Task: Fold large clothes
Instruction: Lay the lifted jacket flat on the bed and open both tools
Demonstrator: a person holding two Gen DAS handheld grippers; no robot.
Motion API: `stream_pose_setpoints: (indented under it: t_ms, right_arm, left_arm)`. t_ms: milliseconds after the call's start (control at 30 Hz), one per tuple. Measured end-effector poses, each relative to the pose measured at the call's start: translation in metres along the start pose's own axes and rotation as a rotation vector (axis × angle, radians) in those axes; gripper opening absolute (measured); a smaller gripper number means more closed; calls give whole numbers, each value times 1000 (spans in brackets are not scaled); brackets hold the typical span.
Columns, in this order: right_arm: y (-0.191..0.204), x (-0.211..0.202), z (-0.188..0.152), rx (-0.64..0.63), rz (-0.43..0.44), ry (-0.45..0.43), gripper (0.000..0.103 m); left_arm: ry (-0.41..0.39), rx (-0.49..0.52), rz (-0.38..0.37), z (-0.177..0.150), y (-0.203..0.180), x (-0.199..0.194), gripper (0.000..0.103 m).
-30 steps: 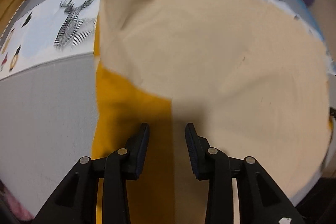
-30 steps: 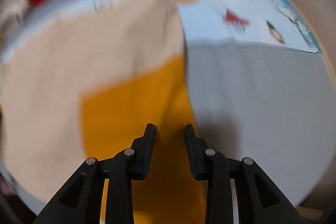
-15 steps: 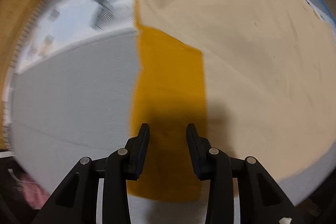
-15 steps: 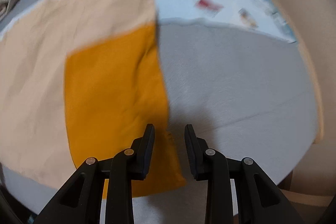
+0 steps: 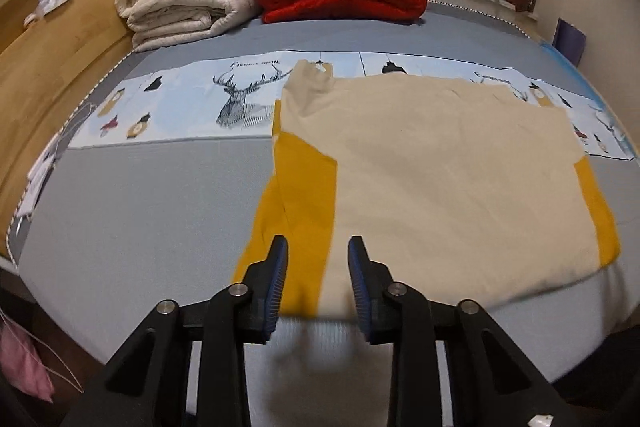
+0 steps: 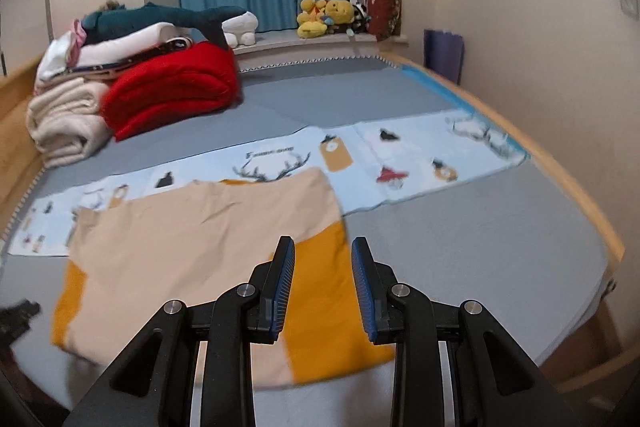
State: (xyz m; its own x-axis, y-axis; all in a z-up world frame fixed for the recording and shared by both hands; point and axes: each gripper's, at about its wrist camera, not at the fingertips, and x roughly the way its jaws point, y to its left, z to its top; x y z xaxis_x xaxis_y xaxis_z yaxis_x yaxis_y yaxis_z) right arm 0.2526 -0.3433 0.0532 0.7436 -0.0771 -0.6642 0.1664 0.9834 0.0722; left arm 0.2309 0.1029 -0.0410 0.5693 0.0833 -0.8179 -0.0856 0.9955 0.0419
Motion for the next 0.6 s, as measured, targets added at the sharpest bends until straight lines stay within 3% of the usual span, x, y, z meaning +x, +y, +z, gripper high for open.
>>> stream_pose_setpoints:
  t_ms: [67, 200, 500, 600]
  right_arm:
    - [-4, -12, -11, 47, 29, 12, 31]
    - [-9, -30, -27, 91, 60, -1, 31]
    - [-2, -47, -37, -111, 110, -85, 31]
    - [-5, -31, -60, -148, 82, -18, 30]
  left_arm:
    - [9, -25, -17, -12, 3, -6, 17]
    - [58, -119, -56, -25, 19, -5, 12]
    - [107, -245, -76, -25, 15, 1, 11]
    - [113, -256, -98, -27, 7, 1, 11]
